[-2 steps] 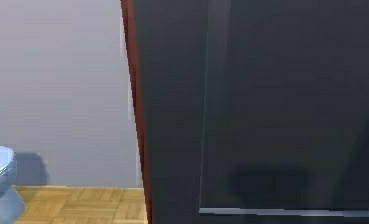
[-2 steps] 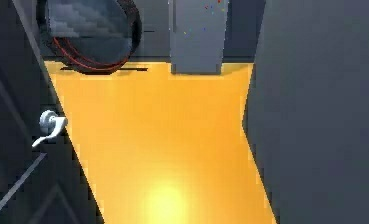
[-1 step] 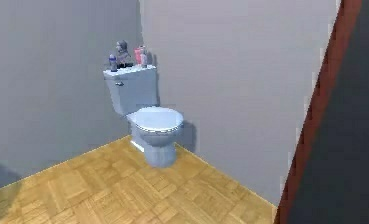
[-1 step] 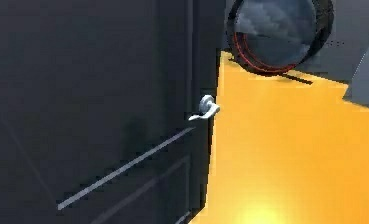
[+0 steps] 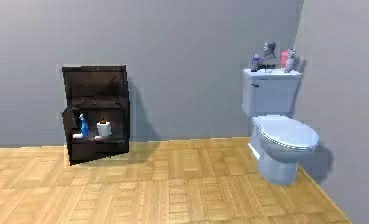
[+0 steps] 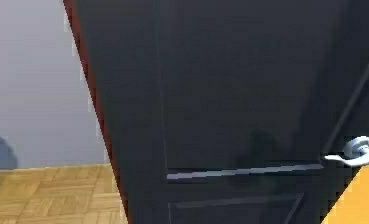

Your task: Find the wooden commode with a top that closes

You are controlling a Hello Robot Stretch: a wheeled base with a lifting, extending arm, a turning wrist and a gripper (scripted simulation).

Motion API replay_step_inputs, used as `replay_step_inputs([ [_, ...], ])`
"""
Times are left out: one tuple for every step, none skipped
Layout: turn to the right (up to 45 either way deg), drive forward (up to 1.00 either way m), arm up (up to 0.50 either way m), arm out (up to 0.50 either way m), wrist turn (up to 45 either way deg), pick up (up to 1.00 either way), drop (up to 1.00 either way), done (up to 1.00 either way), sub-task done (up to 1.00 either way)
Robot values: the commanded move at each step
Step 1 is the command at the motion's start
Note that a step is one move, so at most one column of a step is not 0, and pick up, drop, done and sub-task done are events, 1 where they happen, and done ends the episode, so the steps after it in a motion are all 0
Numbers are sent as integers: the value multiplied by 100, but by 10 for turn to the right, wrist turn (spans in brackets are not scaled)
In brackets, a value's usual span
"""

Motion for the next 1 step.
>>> replay_step_inputs([
  [0,100,0,0,0,0,0,0,0],
])
